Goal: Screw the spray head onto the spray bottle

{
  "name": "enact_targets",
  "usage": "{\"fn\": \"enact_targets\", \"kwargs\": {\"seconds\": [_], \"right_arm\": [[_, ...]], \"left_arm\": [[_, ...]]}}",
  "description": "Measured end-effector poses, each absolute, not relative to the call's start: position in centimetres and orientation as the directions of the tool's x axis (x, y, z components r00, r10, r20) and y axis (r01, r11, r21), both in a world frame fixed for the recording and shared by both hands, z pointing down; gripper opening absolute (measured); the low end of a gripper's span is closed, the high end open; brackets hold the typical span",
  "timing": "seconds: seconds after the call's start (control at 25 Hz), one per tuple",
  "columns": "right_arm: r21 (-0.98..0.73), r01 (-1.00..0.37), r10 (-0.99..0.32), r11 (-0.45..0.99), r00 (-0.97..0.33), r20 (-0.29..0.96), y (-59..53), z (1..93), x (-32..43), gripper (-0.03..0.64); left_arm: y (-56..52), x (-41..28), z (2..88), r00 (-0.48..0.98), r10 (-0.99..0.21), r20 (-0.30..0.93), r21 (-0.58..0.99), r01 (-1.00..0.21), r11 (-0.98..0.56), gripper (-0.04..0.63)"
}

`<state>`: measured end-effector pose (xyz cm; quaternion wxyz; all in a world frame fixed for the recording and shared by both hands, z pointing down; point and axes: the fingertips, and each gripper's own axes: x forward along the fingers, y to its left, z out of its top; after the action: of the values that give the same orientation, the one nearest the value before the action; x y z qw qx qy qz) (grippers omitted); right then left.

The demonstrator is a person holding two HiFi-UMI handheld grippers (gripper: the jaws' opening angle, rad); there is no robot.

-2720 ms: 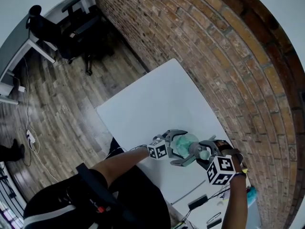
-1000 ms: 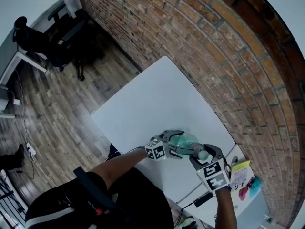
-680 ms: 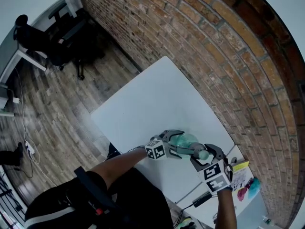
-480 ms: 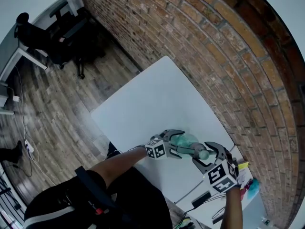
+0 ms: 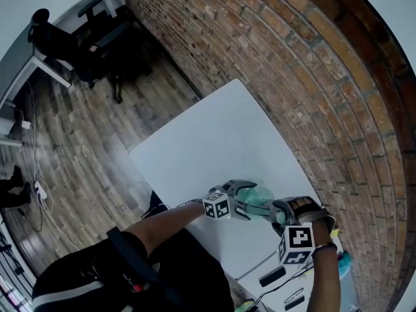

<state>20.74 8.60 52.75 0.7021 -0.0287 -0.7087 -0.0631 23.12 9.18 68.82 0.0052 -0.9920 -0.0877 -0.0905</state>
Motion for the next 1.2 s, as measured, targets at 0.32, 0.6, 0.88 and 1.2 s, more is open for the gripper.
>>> {"fn": "enact_targets", "kwargs": {"seconds": [0.32,0.6,0.88,1.2], "right_arm": [[0.03,0.011,-0.03,0.999,-0.021,0.999,8.3,52.8,20.7,0.278],[0.039,-0.237,-0.055,0.971,-0.06,0.997,7.8,52.6,20.8,0.278],[-0.018,-0.548,-0.066,0.836,-0.133,0.989,7.4,52.8,20.8,0.279],[-0.027,-0.751,-0.119,0.66,-0.14,0.983,7.0,53.1,21.2,0.279]], "left_arm": [[9.1,23.1,68.8,0.968,0.174,0.179,0.005,0.176,-0.984,0.569],[9.0,23.2,68.7,0.969,0.168,0.178,0.016,0.168,-0.986,0.569],[9.2,23.1,69.0,0.971,0.16,0.176,0.031,0.157,-0.987,0.569],[9.2,23.1,69.1,0.966,0.153,0.209,0.037,0.148,-0.988,0.569]]}}
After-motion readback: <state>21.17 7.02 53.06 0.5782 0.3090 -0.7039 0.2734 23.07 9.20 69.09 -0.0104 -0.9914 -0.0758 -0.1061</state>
